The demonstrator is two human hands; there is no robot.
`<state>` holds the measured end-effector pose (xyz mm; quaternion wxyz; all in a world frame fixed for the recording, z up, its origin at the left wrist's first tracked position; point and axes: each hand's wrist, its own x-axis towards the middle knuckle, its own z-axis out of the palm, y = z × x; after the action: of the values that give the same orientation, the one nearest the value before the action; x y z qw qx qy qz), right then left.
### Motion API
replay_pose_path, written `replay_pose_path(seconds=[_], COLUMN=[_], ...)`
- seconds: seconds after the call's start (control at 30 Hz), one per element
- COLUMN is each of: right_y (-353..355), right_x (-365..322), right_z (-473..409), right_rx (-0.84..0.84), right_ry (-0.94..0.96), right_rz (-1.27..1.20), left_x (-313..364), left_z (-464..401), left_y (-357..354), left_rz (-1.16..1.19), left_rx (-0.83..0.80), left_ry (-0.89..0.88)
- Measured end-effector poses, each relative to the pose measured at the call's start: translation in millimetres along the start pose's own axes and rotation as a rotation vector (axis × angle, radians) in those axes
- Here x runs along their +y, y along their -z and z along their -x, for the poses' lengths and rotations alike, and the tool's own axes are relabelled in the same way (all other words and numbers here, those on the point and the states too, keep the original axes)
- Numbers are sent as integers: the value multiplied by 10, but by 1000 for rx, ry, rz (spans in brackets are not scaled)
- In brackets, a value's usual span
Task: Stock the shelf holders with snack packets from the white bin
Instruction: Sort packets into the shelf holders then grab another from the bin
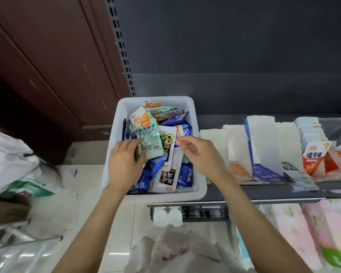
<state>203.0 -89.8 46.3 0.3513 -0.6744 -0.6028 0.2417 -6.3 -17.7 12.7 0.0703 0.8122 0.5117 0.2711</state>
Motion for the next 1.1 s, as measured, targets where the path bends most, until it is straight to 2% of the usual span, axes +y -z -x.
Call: replay_pose_path(seconds=[0.1,0.2,0.3,0.37,0.43,0.5,0.6,0.7,0.8,0.9,1.0,1.1], right_y=[-537,-907,-1085,-1072,-976,-848,-695,-610,-500,-235,196,636], right_x=[-10,15,67,93,59,-16,-70,10,101,108,78,72], right_z=[-402,-621,-673,-673,-632,-490,-195,29,180,305,335,317], right_rx=[-103,-148,-69,35,190,340,490,501,349,315,394,316], right_ry=[-157,-226,-226,-258,-291,-192,126,347,373,214,61,10], right_rz=[203,435,432,314,46,-116,99,415,458,284,201,222], left_x=[-220,-296,-283,-270,-178,17,329,518,640,689,774,1008], left_z=[-12,19,27,7,-47,-126,-240,-263,-235,-243,-308,-370], left_y=[-55,-141,-156,-163,-117,-21,46,-19,-81,-120,-161,-242], left_rz=[-180,-215,-210,-148,76,483,1117,1318,1275,1208,1053,912], left_rx=[-86,-165,-172,-135,-137,-201,-353,-257,-200,-290,-436,-495], left_ry=[20,19,11,5,78,293,616,655,631,502,294,39])
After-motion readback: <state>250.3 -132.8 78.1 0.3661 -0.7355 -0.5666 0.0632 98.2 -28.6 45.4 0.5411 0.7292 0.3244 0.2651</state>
